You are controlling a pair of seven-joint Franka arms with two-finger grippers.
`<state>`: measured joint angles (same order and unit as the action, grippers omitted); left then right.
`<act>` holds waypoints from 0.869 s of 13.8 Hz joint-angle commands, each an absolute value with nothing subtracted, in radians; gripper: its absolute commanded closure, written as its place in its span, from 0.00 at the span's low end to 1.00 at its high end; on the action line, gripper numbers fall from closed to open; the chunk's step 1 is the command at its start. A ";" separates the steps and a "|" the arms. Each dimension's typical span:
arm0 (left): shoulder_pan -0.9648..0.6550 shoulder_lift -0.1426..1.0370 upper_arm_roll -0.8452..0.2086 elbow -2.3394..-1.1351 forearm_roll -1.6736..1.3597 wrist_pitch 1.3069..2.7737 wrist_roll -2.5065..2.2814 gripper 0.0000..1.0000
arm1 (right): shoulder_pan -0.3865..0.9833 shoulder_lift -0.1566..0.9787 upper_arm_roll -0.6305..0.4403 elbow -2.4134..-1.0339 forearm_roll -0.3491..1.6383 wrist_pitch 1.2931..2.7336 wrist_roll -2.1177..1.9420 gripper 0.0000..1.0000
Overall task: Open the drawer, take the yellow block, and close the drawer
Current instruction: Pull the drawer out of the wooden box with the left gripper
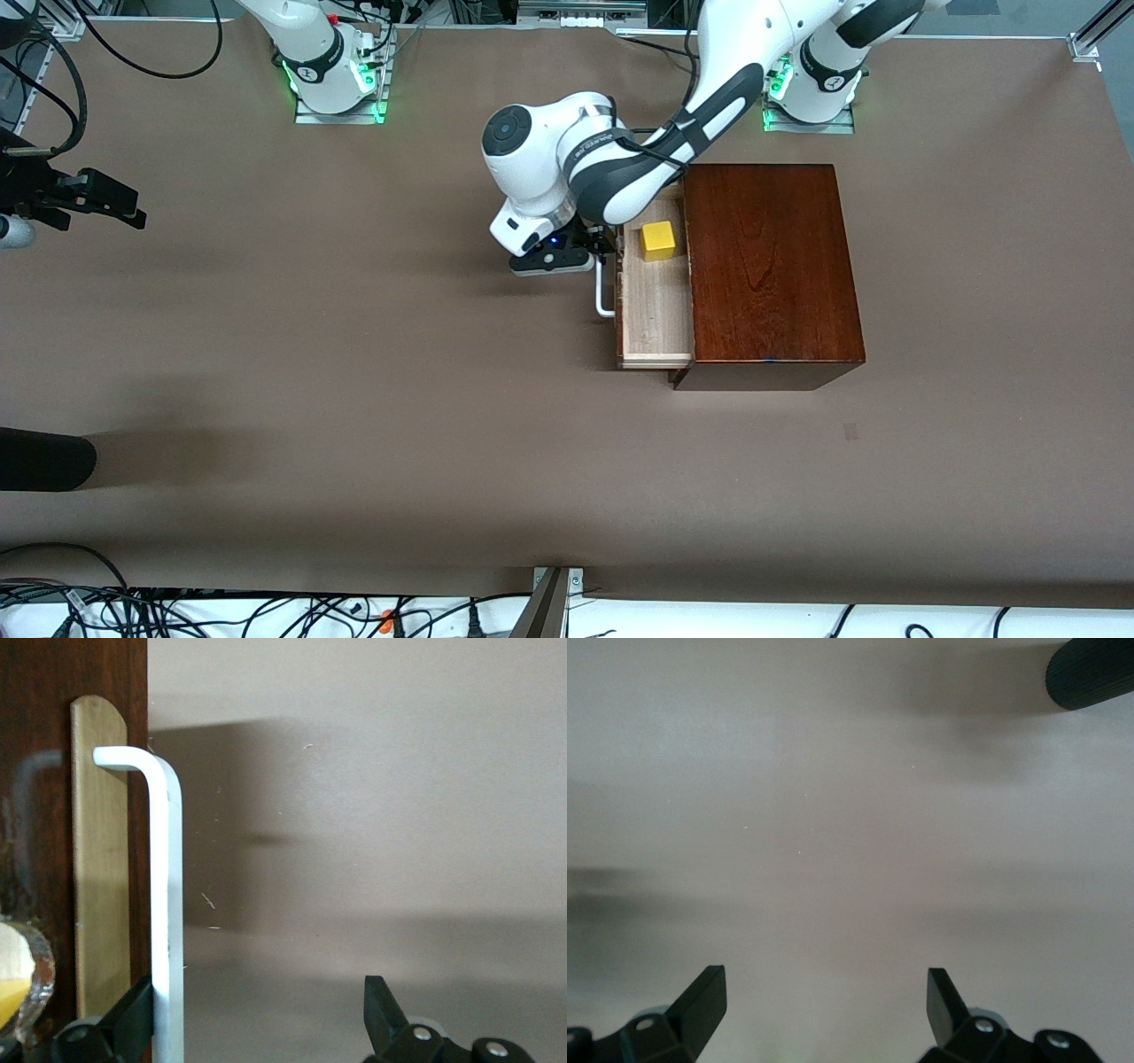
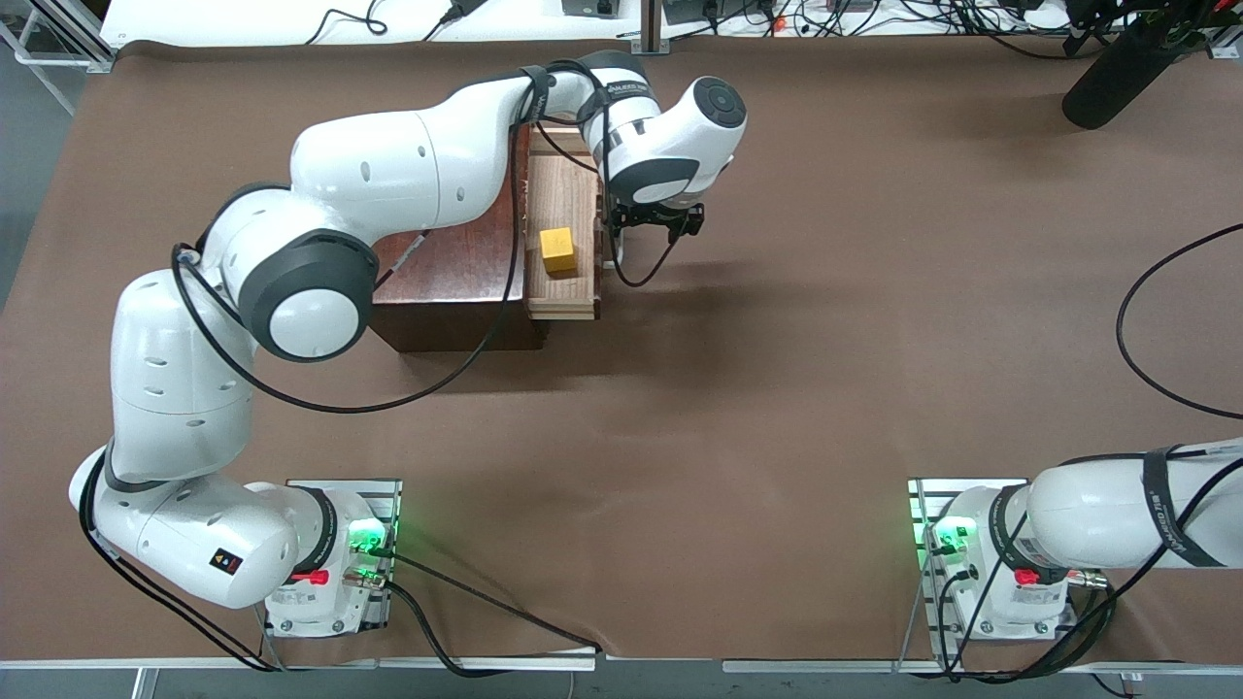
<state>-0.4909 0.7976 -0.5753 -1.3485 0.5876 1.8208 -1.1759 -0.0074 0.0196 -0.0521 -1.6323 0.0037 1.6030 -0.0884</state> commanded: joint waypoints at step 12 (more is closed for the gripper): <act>-0.603 0.933 -0.561 -1.095 0.589 1.838 -1.206 0.00 | -0.015 0.017 -0.043 -1.618 0.002 1.583 -0.084 0.00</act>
